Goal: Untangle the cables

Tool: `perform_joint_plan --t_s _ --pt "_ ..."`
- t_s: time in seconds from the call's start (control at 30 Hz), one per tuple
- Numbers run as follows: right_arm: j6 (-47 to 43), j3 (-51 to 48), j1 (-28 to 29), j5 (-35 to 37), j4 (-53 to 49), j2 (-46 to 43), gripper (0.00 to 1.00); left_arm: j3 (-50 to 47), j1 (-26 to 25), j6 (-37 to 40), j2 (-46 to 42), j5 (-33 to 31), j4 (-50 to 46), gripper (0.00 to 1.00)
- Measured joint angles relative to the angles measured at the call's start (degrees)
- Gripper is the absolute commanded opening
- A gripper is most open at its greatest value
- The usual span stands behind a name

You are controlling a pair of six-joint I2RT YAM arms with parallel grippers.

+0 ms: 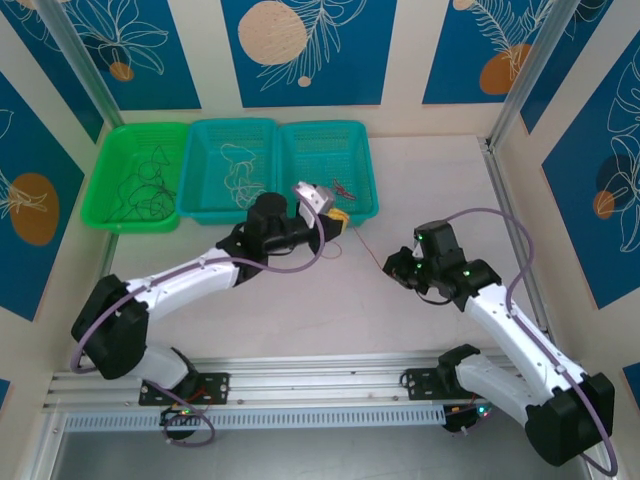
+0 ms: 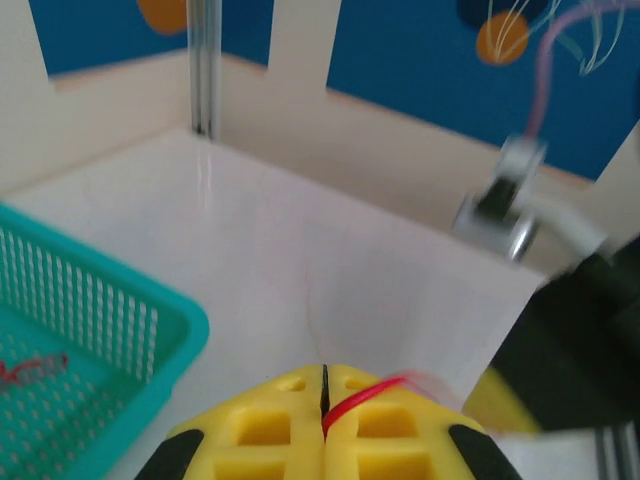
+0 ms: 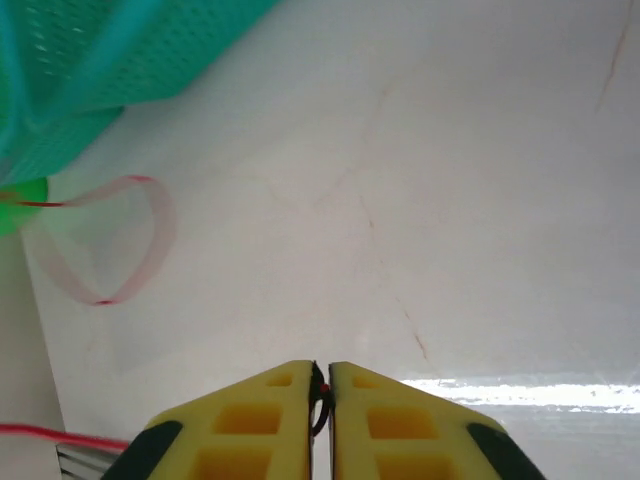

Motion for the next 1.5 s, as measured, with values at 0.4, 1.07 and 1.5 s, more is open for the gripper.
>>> perform_joint_plan --t_s 0.4,1.07,1.5 --pt "0.92 0.39 0.17 3.26 0.09 -7.82 0.63 22.18 1.49 8.68 3.82 -4.96 -11.21 0.0" --pt "1.75 -1.22 -0.74 3.87 -4.04 -16.39 0.63 60.92 13.25 3.37 44.37 -10.14 -29.11 0.63" --pt "1.25 -1.22 -1.68 5.22 -4.87 -16.48 0.63 41.46 13.2 2.05 30.1 -8.72 -29.42 0.71"
